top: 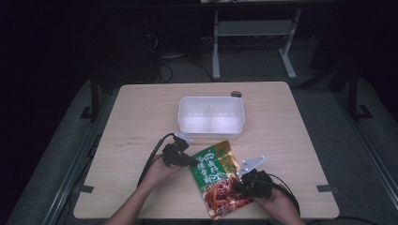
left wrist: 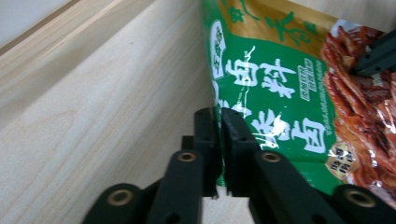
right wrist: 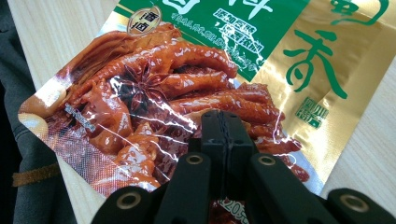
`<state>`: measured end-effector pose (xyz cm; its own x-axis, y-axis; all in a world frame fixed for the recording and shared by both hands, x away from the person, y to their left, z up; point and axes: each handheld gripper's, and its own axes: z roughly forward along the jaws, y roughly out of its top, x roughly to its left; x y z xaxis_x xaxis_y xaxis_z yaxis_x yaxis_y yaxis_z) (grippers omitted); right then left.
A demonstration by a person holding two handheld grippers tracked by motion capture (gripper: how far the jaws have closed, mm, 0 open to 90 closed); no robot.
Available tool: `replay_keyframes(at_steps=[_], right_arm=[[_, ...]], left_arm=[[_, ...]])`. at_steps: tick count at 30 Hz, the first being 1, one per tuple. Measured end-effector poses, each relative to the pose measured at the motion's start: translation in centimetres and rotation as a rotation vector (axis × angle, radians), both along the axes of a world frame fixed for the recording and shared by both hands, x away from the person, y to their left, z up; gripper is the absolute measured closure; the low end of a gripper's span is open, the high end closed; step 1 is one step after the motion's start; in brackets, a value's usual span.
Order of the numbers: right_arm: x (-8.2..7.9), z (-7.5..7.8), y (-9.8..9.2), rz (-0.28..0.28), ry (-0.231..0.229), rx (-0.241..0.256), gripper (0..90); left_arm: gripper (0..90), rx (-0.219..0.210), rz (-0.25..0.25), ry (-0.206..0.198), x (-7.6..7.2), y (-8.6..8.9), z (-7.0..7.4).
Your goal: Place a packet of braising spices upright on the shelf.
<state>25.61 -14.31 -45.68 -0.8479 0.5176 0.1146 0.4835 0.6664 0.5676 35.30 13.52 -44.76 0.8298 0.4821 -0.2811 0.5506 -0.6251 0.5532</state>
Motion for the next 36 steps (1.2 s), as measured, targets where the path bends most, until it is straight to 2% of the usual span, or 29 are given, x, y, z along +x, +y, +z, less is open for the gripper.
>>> replay_keyframes(at_steps=[5, 9, 11, 17, 21, 27, 30, 36], right_arm=[[0.1, 0.0, -0.1, -0.005, 0.013, 0.011, 85.5], [0.3, 0.0, -0.2, -0.005, 0.042, 0.025, 78.7], [0.3, 0.2, -0.3, -0.009, 0.034, 0.013, 76.2], [1.3, 1.7, -2.1, -0.065, 0.014, 0.090, 69.3], [2.5, 2.2, -3.2, -0.098, 0.018, 0.122, 57.9], [5.0, 2.8, -3.5, -0.121, 0.025, 0.140, 39.8], [6.4, 3.1, -3.5, -0.111, 0.048, 0.146, 36.2], [9.2, 4.0, -2.6, -0.057, 0.088, 0.170, 33.5]], left_arm=[[89.4, 0.028, -0.019, -0.052, -0.6, -0.3, 0.7], [89.5, 0.032, -0.037, -0.079, -1.0, -0.4, 1.4], [89.5, 0.025, -0.043, -0.094, -1.3, -0.3, 1.9], [89.6, 0.011, -0.065, -0.128, -1.9, -0.3, 3.3], [89.5, 0.004, -0.078, -0.155, -2.3, -0.5, 4.2], [89.6, -0.007, -0.094, -0.182, -2.9, -0.8, 5.3], [89.6, -0.014, -0.102, -0.193, -3.0, -0.9, 5.8], [89.6, -0.025, -0.117, -0.214, -3.3, -1.1, 6.6]])
